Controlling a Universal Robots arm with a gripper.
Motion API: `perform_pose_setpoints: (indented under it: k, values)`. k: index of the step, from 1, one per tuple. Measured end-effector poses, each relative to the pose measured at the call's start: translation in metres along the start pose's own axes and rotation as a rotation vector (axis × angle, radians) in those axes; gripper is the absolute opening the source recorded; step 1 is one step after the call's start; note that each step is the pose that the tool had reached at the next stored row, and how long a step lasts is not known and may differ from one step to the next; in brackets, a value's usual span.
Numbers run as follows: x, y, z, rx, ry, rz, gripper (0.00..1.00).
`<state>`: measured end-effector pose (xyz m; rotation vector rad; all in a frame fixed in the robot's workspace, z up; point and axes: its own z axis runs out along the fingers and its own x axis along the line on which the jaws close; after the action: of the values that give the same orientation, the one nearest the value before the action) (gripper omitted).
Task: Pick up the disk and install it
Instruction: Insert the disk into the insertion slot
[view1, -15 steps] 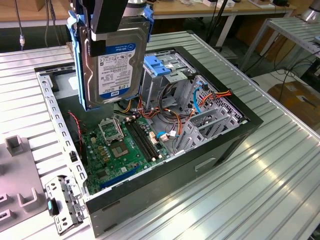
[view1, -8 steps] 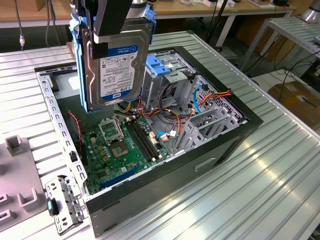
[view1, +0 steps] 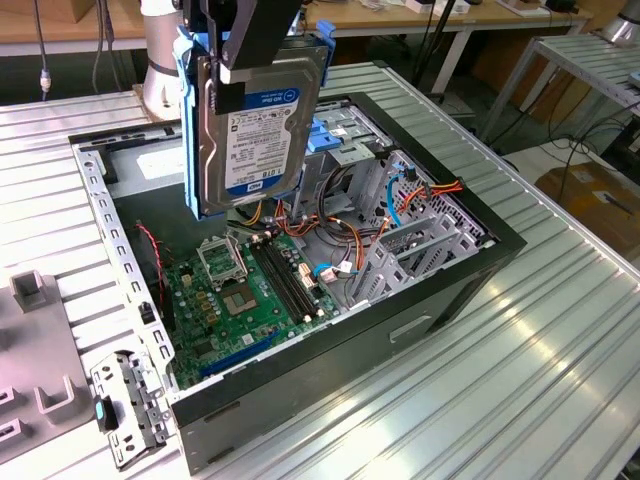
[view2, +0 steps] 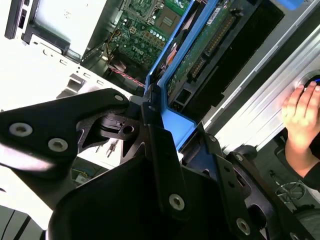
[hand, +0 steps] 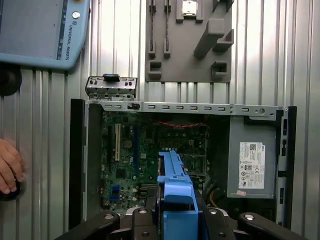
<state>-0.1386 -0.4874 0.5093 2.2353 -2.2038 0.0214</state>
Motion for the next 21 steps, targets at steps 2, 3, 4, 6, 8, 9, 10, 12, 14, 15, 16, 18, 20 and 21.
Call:
perform_pose_setpoints:
  k: [2,3,4,6,8,9,10,12,14,15,16,18,20,21]
  values:
    - [-0.0001,-0.0001,0.0,0.0,0.0,0.0,0.37]
    - [-0.0001,-0.0002,0.0,0.0,0.0,0.0,0.37]
    - [-0.0001,-0.0002,0.0,0.0,0.0,0.0,0.37]
    - [-0.0001,-0.0002,0.0,0.0,0.0,0.0,0.37]
    - [0.0,-0.0002,0.0,0.0,0.0,0.0,0.37]
    - [0.0006,-0.0003,0.0,0.0,0.0,0.0,0.37]
    - [0.0027,-0.0002,0.0,0.0,0.0,0.0,0.37]
    - [0.0122,-0.0001,0.0001,-0.0001,0.0,0.0,0.37]
    - [0.0162,0.0,0.0003,0.0,0.0,0.0,0.37]
    - [0.0171,-0.0018,0.0003,0.0,-0.0001,0.0,0.37]
    - [0.0174,-0.0074,0.0003,0.0,0.0001,0.0,0.37]
    - [0.0175,-0.0154,0.0006,0.0001,-0.0001,0.0,0.37]
    - [0.0177,-0.0249,0.0007,0.0,0.0,0.0,0.37]
    - [0.0177,-0.0287,0.0008,0.0,0.0001,0.0,0.37]
